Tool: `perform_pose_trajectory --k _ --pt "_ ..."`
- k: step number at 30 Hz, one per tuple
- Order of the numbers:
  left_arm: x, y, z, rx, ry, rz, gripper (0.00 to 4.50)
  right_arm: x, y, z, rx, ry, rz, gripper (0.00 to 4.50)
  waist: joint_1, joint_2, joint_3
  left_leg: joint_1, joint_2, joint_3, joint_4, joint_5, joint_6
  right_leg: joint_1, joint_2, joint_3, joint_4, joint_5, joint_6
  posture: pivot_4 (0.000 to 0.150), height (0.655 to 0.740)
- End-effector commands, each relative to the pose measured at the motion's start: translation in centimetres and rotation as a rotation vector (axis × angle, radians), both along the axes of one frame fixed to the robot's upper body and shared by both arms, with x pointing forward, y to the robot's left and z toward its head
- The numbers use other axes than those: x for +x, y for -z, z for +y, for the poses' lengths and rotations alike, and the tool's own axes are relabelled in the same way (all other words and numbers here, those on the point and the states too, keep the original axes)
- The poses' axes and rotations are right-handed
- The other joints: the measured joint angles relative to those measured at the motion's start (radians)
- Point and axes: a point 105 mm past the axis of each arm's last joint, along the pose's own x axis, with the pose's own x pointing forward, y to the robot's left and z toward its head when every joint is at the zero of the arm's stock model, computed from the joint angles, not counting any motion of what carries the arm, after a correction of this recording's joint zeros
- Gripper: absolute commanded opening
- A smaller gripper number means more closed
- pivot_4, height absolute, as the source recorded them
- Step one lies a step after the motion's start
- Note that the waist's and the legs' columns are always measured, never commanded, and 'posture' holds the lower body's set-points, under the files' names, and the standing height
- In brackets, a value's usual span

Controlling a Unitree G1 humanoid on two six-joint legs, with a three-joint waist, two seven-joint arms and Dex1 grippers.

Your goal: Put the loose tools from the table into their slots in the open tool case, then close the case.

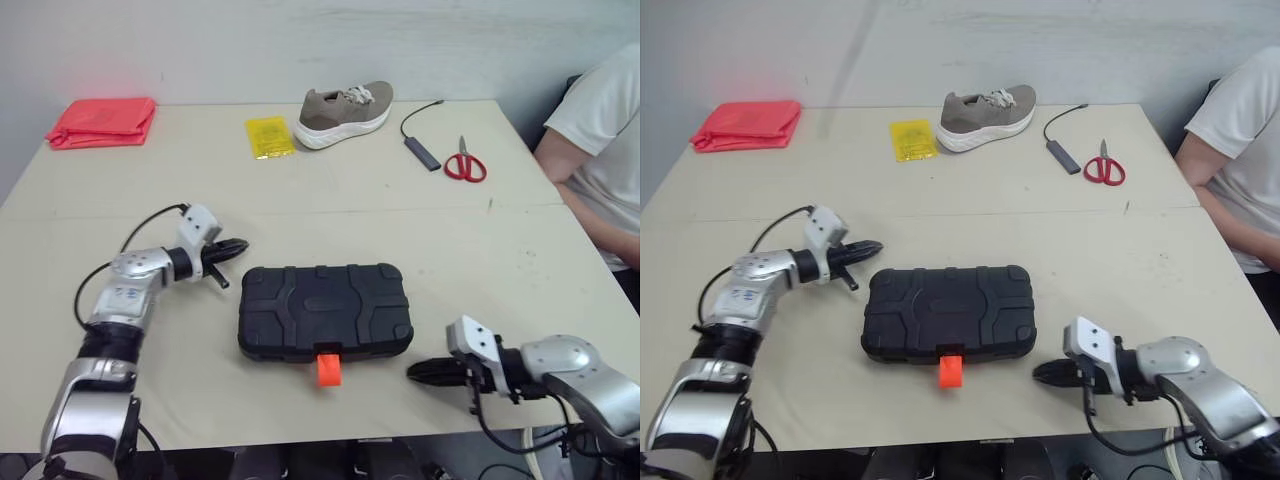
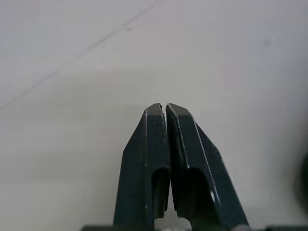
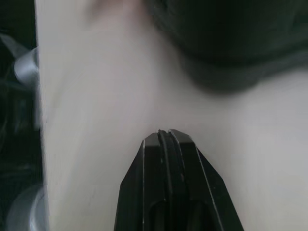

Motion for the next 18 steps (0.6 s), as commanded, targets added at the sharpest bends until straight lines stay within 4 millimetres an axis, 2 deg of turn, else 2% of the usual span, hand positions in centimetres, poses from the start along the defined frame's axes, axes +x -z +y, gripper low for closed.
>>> perform_pose_trajectory --k 1,3,6,9,12,14,18 --pt "0.6 -1.2 -1.3 0.071 0.109 -0.076 0.06 1.3 1.1 -0.9 -0.076 0.043 -0.019 0.00 0.001 -0.005 -0.001 0.000 0.000 0.000 0.000 0.000 -0.001 0.000 0.000 0.000 0.000 0.000 0.000 0.150 0.7400" --pt "0.4 -1.1 -2.0 0.100 0.165 -0.091 0.06 1.7 1.0 -0.9 -0.076 0.036 -0.038 0.00 0.002 -0.008 -0.002 0.000 0.000 -0.001 0.000 -0.001 -0.003 0.000 -0.001 -0.001 0.001 0.000 0.000 0.150 0.7400" --pt "-1.8 0.9 -2.5 0.126 0.296 -0.008 0.06 4.0 0.1 -0.3 -0.069 0.044 -0.134 0.00 -0.008 -0.009 -0.003 0.002 0.000 0.000 0.000 -0.002 -0.003 0.001 -0.002 0.000 0.001 0.000 0.000 0.150 0.7400" --pt "-3.2 1.1 -1.7 0.086 0.301 0.009 0.06 5.7 -0.6 0.4 -0.043 0.042 -0.178 0.00 -0.030 -0.009 -0.003 0.003 0.001 0.001 0.000 -0.002 -0.003 0.001 -0.002 0.000 0.003 0.000 0.000 0.150 0.7400" --pt "-6.0 1.2 -1.4 0.058 0.361 0.017 0.06 7.8 -1.2 1.5 -0.009 0.055 -0.230 0.00 -0.042 -0.008 -0.003 0.004 0.001 0.001 -0.001 -0.001 -0.003 0.001 -0.002 0.001 0.005 0.000 -0.001 0.150 0.7400" --pt "-7.1 1.1 -1.3 0.044 0.368 0.023 0.06 8.5 -1.4 1.9 -0.002 0.054 -0.253 0.00 -0.046 -0.007 -0.002 0.004 0.001 0.001 -0.001 0.000 -0.003 0.001 -0.003 0.001 0.005 -0.001 -0.002 0.150 0.7400" --pt "-9.2 0.7 -0.3 0.039 0.273 -0.003 0.06 11.0 -2.2 3.9 0.039 0.068 -0.320 0.00 -0.055 -0.006 -0.001 0.004 0.001 -0.001 -0.001 -0.001 -0.005 0.001 -0.004 0.004 0.005 -0.001 -0.003 0.150 0.7400"
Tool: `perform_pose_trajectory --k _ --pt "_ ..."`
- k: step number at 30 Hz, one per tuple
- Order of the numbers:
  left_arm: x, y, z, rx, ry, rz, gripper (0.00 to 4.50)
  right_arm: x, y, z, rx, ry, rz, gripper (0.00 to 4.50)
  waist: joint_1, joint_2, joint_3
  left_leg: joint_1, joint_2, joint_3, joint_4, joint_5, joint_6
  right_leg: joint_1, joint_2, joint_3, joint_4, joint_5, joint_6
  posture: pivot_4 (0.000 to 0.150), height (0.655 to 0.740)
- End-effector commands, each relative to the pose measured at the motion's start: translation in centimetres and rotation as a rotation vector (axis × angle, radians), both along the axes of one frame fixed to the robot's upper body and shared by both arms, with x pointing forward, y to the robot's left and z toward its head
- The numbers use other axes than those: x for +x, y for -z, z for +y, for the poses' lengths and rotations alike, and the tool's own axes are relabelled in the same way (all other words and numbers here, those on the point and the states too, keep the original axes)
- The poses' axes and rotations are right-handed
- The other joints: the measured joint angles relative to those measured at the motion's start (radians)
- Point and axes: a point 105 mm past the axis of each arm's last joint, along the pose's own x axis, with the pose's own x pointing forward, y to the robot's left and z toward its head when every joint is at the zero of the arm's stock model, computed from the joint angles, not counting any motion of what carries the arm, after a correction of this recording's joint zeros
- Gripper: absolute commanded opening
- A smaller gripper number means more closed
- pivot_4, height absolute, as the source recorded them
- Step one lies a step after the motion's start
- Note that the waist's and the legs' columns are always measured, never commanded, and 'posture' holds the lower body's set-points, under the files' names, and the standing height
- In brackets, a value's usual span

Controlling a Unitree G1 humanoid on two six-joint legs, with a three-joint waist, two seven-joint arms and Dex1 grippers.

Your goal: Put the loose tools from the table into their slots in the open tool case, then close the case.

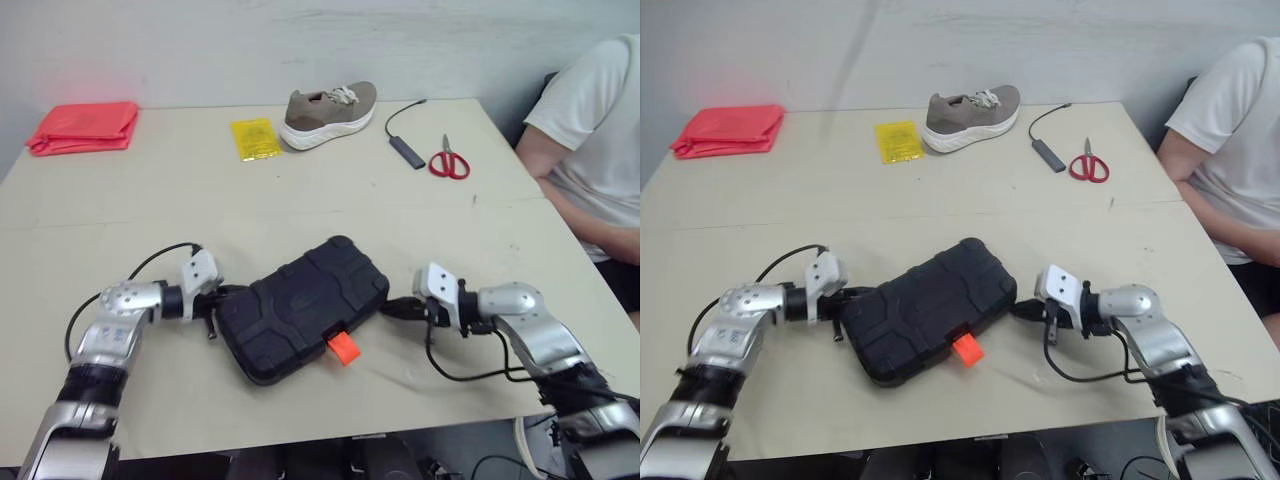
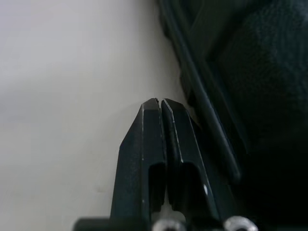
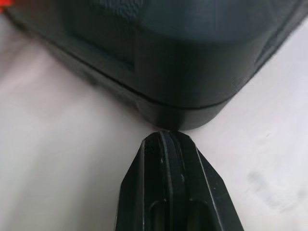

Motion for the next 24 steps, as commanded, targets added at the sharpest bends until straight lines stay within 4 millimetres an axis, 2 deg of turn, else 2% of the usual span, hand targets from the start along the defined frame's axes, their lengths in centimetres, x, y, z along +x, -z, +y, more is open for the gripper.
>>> perform_pose_trajectory --k 1,5,8,11,14,17,18,20,24 --pt "-1.6 -1.6 0.1 -0.028 -0.052 -0.052 0.06 2.3 -0.6 1.5 0.019 0.036 -0.069 0.00 -0.010 0.000 0.000 0.000 0.000 0.000 0.000 0.000 0.000 0.000 0.000 0.002 0.000 0.000 0.000 0.150 0.7400" --pt "-3.6 -2.0 0.3 -0.103 -0.148 -0.035 0.06 4.1 -1.3 2.6 0.068 0.067 -0.099 0.00 -0.013 0.003 0.002 0.000 0.000 0.000 -0.002 0.001 -0.002 -0.002 0.000 0.003 0.001 0.000 -0.001 0.150 0.7400" --pt "-4.9 -2.3 -0.4 -0.219 -0.189 -0.037 0.06 4.3 -1.4 2.2 0.081 0.060 -0.140 0.00 -0.002 0.004 0.002 0.000 0.000 0.000 -0.002 0.001 -0.003 -0.002 0.000 0.002 0.001 -0.001 -0.001 0.150 0.7400" --pt "-4.9 -2.8 1.0 -0.243 -0.297 -0.084 0.06 4.2 -2.4 0.6 0.115 0.094 -0.180 0.00 0.002 0.004 0.002 0.000 -0.001 0.000 -0.002 0.000 -0.002 -0.001 -0.002 0.002 0.000 0.000 -0.001 0.150 0.7400" --pt "-4.0 -5.0 2.8 -0.274 -0.382 -0.191 0.06 3.8 -3.7 -1.4 0.159 0.144 -0.231 0.00 0.012 0.004 0.003 -0.001 -0.001 -0.001 -0.002 0.000 -0.001 -0.001 -0.002 0.002 0.000 0.000 -0.001 0.150 0.7400" --pt "-3.8 -7.3 2.7 -0.324 -0.349 -0.253 0.06 3.4 -4.3 -3.0 0.169 0.200 -0.257 0.00 0.021 0.005 0.003 -0.001 -0.001 -0.001 -0.002 0.000 -0.001 -0.001 -0.002 0.001 0.000 0.000 -0.001 0.150 0.7400" --pt "-3.8 -8.1 2.3 -0.330 -0.314 -0.275 0.06 3.2 -4.7 -3.5 0.175 0.216 -0.266 0.00 0.022 0.006 0.003 -0.001 -0.001 -0.001 -0.002 0.000 -0.001 -0.001 -0.002 0.001 0.000 0.000 -0.001 0.150 0.7400" --pt "-4.0 -9.5 0.0 -0.337 -0.172 -0.288 0.06 1.7 -6.1 -4.0 0.227 0.206 -0.265 0.00 0.023 0.006 0.004 -0.001 -0.001 -0.001 -0.002 0.000 -0.002 -0.001 -0.001 0.001 0.000 0.000 -0.001 0.150 0.7400" --pt "-3.8 -9.4 -4.5 -0.258 0.055 -0.270 0.06 -2.0 -8.2 -2.6 0.295 0.079 -0.200 0.00 0.029 0.011 0.005 -0.002 -0.002 -0.001 -0.002 0.000 -0.001 0.000 -0.001 0.000 -0.002 0.000 0.000 0.150 0.7400"
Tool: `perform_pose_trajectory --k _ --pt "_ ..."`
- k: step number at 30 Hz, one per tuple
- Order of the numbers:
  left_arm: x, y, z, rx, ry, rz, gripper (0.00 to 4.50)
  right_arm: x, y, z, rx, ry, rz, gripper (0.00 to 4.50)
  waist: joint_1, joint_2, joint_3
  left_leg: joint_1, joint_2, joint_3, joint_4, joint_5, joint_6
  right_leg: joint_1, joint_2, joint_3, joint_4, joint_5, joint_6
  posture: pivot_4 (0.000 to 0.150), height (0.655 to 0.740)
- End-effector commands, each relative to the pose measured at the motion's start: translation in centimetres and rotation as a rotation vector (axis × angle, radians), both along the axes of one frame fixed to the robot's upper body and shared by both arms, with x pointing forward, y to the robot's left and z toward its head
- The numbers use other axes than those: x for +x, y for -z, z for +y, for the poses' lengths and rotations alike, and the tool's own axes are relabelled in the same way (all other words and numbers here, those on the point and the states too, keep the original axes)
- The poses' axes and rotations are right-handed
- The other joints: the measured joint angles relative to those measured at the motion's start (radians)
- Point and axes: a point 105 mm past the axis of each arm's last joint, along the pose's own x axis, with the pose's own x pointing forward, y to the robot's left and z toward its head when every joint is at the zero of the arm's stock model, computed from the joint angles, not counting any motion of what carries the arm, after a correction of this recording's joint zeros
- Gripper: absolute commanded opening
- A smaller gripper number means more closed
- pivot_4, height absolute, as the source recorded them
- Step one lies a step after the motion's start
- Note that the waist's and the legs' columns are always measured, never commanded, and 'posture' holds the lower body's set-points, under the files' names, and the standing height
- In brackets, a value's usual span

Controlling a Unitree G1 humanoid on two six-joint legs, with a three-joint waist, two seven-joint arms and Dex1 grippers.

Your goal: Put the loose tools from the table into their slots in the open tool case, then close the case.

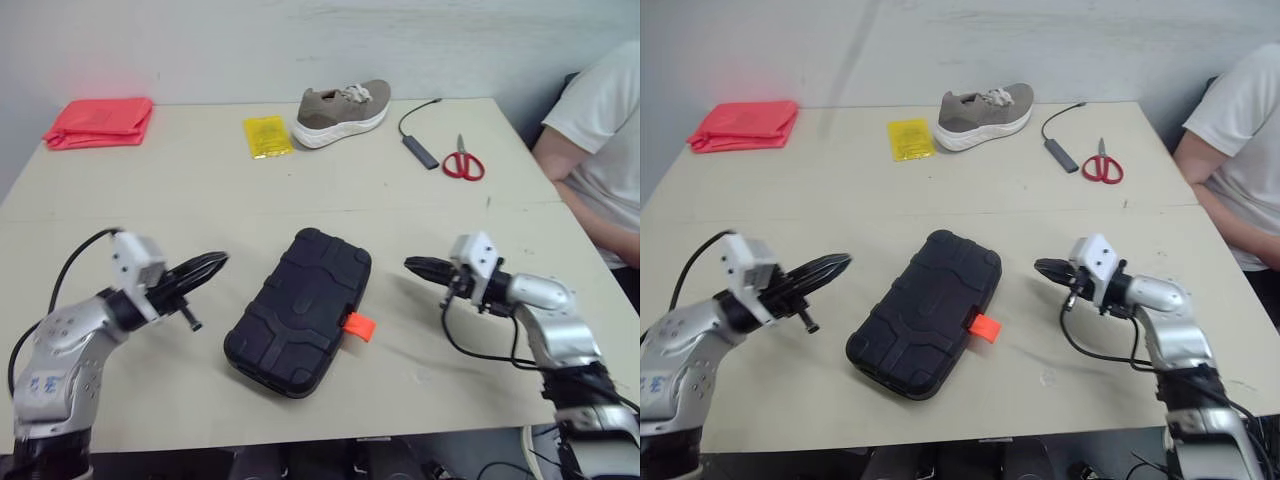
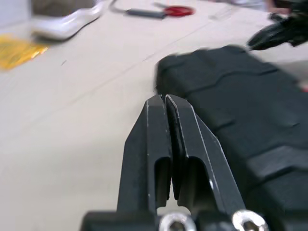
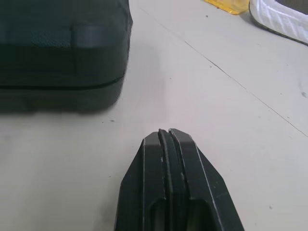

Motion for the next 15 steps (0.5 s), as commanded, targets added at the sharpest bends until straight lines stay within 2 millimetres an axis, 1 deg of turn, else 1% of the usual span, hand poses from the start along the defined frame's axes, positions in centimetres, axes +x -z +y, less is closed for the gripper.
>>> perform_pose_trajectory --k 1,2,5,6,8,9,11,13,15 --pt "-0.5 0.1 -3.7 0.069 0.175 -0.017 0.06 -2.8 -3.3 1.8 0.043 -0.133 -0.025 0.00 -0.001 0.002 0.000 0.000 0.000 0.000 0.000 0.000 0.000 0.000 0.000 0.001 0.000 0.000 0.001 0.150 0.7400" --pt "-0.4 0.3 -4.3 0.090 0.207 -0.014 0.06 -3.5 -3.5 2.3 0.046 -0.163 -0.014 0.00 -0.002 0.001 0.000 0.000 0.000 0.001 0.000 0.000 0.001 0.000 0.000 0.001 0.000 0.001 0.001 0.150 0.7400" --pt "-0.3 1.0 -5.3 0.134 0.260 -0.002 0.06 -5.0 -4.0 3.6 0.053 -0.221 0.000 0.00 -0.008 0.001 0.000 0.001 0.001 0.001 0.000 0.000 0.001 0.000 0.002 0.001 0.000 0.000 0.001 0.150 0.7400" --pt "-0.2 1.7 -5.9 0.156 0.285 0.014 0.06 -6.0 -3.8 4.5 0.038 -0.263 0.014 0.00 -0.007 0.001 0.000 0.001 0.001 0.001 0.000 0.000 0.001 0.000 0.003 0.001 0.000 0.000 0.001 0.150 0.7400" --pt "0.3 3.8 -6.8 0.242 0.311 0.070 0.06 -8.1 -2.8 6.4 -0.009 -0.361 0.049 0.00 -0.002 0.002 0.000 0.001 0.001 0.000 0.000 0.000 0.001 -0.001 0.004 0.000 0.000 0.000 0.000 0.150 0.7400" --pt "0.6 4.8 -6.9 0.282 0.301 0.103 0.06 -8.7 -2.4 7.0 -0.021 -0.384 0.052 0.00 0.000 0.002 0.000 0.001 0.001 0.000 0.000 0.000 0.001 -0.001 0.004 0.000 0.000 0.000 0.000 0.150 0.7400" --pt "0.8 6.0 -7.0 0.312 0.300 0.159 0.06 -8.6 -2.0 7.7 -0.027 -0.381 0.047 0.00 0.001 0.002 0.000 0.000 0.000 -0.001 0.001 0.000 0.001 -0.001 0.003 -0.001 0.000 0.000 0.000 0.150 0.7400" --pt "0.8 6.5 -7.0 0.323 0.310 0.179 0.06 -8.2 -1.7 8.1 -0.030 -0.361 0.042 0.00 0.001 0.003 -0.001 0.001 -0.001 0.000 0.002 -0.001 0.002 0.000 0.002 -0.003 -0.001 0.001 0.001 0.150 0.7400" --pt "0.6 7.2 -7.2 0.354 0.329 0.195 0.06 -7.8 -0.5 8.5 -0.067 -0.340 0.035 0.00 0.002 0.003 -0.002 0.001 -0.001 0.000 0.002 -0.001 0.003 0.001 0.001 -0.003 -0.003 0.001 0.002 0.150 0.7400"
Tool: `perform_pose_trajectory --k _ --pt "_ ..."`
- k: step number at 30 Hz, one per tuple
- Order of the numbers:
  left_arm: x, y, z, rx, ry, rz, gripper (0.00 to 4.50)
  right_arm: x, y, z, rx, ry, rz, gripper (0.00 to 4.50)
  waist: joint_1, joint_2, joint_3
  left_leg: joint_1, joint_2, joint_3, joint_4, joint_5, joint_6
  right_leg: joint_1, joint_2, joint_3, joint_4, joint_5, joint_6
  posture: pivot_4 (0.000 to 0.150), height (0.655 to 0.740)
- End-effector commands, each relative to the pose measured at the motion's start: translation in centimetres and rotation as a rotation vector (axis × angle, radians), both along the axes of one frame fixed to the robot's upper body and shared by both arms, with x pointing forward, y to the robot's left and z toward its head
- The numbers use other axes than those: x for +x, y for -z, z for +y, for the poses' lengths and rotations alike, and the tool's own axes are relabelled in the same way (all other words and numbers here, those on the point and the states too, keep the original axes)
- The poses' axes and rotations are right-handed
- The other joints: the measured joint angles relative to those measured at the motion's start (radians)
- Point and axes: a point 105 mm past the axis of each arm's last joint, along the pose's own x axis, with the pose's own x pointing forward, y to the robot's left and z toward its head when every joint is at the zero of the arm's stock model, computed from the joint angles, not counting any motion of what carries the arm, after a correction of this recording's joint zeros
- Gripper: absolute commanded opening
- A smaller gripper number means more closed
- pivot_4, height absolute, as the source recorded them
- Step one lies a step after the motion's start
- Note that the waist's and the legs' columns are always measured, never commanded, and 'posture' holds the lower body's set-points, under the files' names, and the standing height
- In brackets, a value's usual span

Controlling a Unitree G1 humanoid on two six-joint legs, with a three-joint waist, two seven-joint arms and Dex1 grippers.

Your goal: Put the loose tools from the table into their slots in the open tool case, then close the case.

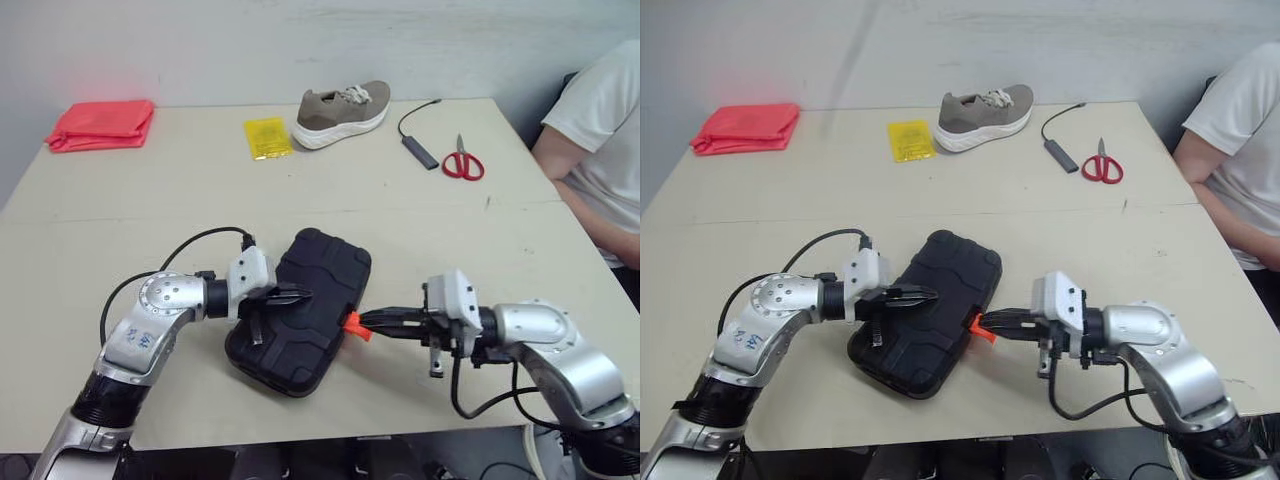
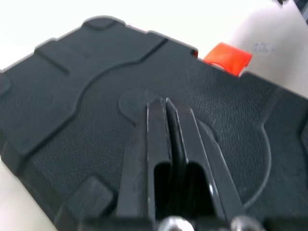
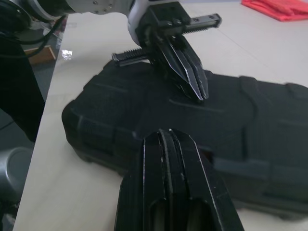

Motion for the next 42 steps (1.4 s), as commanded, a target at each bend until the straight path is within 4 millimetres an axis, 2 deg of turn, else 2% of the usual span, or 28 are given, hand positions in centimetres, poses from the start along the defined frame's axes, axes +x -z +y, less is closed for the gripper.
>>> perform_pose_trajectory --k 1,8,12,16,20,23,26,30,33,36,39,42 --pt "-0.3 3.0 0.1 0.089 0.004 0.094 0.06 0.5 0.8 0.6 -0.044 0.024 -0.061 0.00 0.003 0.001 -0.001 0.000 0.000 0.000 0.000 0.000 0.000 0.000 0.000 0.000 0.000 0.000 0.000 0.150 0.7400" --pt "-0.9 3.7 -0.4 0.080 0.014 0.131 0.06 1.2 1.8 1.7 -0.044 0.053 -0.063 0.00 0.013 0.003 -0.003 0.000 0.000 -0.001 0.000 0.000 0.000 0.000 0.000 0.004 0.000 -0.001 -0.001 0.150 0.7400" --pt "-0.6 3.9 -0.4 0.092 -0.010 0.142 0.06 1.3 2.9 1.7 -0.102 0.058 -0.067 0.00 0.018 0.004 -0.005 0.001 0.000 -0.001 0.000 0.000 0.000 0.001 0.000 0.004 0.000 -0.001 -0.001 0.150 0.7400" --pt "-0.8 4.1 -0.4 0.094 -0.007 0.151 0.06 1.7 3.0 0.8 -0.121 0.106 -0.035 0.00 0.019 0.003 -0.009 0.001 0.001 -0.001 0.000 0.000 0.000 0.001 0.000 0.004 0.000 -0.001 -0.002 0.150 0.7400" --pt "-1.0 4.2 -0.3 0.092 -0.016 0.163 0.06 0.4 4.2 -0.9 -0.184 0.066 0.041 0.00 0.021 0.003 -0.010 0.001 0.000 -0.001 -0.001 0.000 0.000 0.001 0.000 0.004 0.000 -0.002 -0.003 0.150 0.7400" --pt "-1.0 4.3 -0.4 0.092 -0.017 0.165 0.06 0.1 4.2 -1.3 -0.187 0.054 0.050 0.00 0.021 0.002 -0.010 0.001 0.001 -0.001 -0.001 0.000 0.001 0.001 0.000 0.004 0.000 -0.002 -0.003 0.150 0.7400" --pt "-1.1 4.4 -0.4 0.088 -0.022 0.173 0.06 0.1 4.1 -0.8 -0.097 0.056 0.105 0.00 0.021 0.002 -0.010 0.001 0.001 -0.002 0.000 0.000 0.001 0.001 0.000 0.004 0.000 -0.002 -0.003 0.150 0.7400" --pt "-1.1 4.3 -0.6 0.090 -0.017 0.179 0.06 0.7 7.3 -0.8 -0.199 0.091 0.192 0.00 0.021 0.002 -0.010 0.001 0.001 -0.002 0.000 0.000 0.001 0.001 0.000 0.004 0.000 -0.002 -0.003 0.150 0.7400" --pt "-1.1 4.3 -0.8 0.093 -0.012 0.182 0.06 1.3 8.4 0.0 -0.209 0.097 0.229 0.00 0.021 0.002 -0.011 0.001 0.001 -0.002 0.000 0.000 0.001 0.001 0.000 0.004 0.000 -0.004 -0.006 0.150 0.7400" --pt "-1.0 4.2 -0.8 0.094 -0.014 0.185 0.06 1.3 8.6 0.9 -0.201 0.075 0.246 0.00 0.019 0.002 -0.012 0.001 0.001 -0.002 -0.001 0.000 0.000 0.001 0.000 0.004 0.000 -0.004 -0.007 0.150 0.7400" --pt "-1.1 4.3 -0.8 0.096 -0.015 0.191 0.06 2.4 7.5 2.2 -0.119 0.102 0.188 0.00 0.018 0.001 -0.013 0.002 0.001 -0.003 -0.001 0.000 0.000 0.001 0.000 0.003 0.000 -0.004 -0.007 0.150 0.7400" --pt "-1.4 4.6 -0.7 0.109 -0.013 0.206 0.06 2.6 6.8 2.8 -0.063 0.094 0.174 0.00 0.008 -0.002 -0.015 0.003 0.001 -0.004 -0.001 0.000 0.000 0.001 0.001 0.004 0.001 -0.004 -0.006 0.150 0.7400"
